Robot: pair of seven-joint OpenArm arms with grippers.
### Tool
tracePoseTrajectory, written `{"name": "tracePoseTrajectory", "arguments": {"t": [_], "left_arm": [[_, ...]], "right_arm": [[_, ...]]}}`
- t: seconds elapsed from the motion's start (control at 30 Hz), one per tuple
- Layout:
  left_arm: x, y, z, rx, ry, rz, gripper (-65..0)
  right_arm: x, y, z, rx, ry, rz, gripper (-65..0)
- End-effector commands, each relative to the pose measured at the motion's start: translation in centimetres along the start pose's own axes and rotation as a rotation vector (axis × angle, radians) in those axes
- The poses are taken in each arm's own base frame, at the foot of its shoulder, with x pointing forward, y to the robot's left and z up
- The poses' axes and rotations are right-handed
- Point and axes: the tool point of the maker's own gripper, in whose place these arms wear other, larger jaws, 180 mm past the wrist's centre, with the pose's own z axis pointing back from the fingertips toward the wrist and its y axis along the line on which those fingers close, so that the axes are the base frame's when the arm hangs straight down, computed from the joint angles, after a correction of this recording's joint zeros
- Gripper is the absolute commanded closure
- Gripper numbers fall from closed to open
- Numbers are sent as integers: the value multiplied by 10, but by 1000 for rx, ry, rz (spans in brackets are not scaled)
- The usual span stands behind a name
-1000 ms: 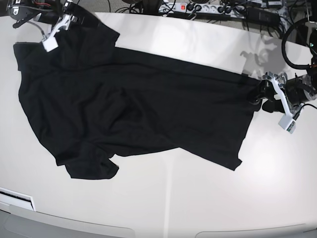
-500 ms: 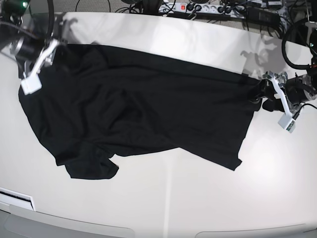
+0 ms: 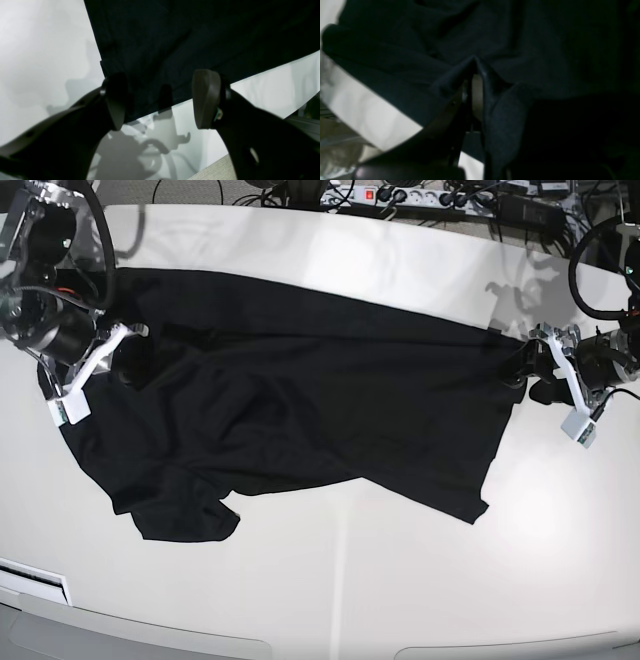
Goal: Layout the t-shirt on the table in an organized manner, then fold the t-shirt properly
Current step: 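Grasp the shirt edge with both grippers and pull it taut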
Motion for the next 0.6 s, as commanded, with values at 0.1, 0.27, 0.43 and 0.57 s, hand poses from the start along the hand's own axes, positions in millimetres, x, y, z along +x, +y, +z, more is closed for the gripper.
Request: {"name": "tracePoseTrajectory", "arguments": {"t": [0.1, 0.27, 0.43, 0.57], "left_arm": [[15, 5, 8, 8, -40, -22, -415], [15, 5, 8, 7, -41, -21, -415], [15, 5, 8, 9, -38, -24, -415], [13, 9, 12, 18, -20, -32, -118]], "right_arm": [[28, -17, -4, -48, -99, -18, -51], [48, -53, -8, -203, -145, -115, -335], [66, -54, -5, -195, -95, -113, -346], [61, -33, 9, -74, -35, -4, -169]]}}
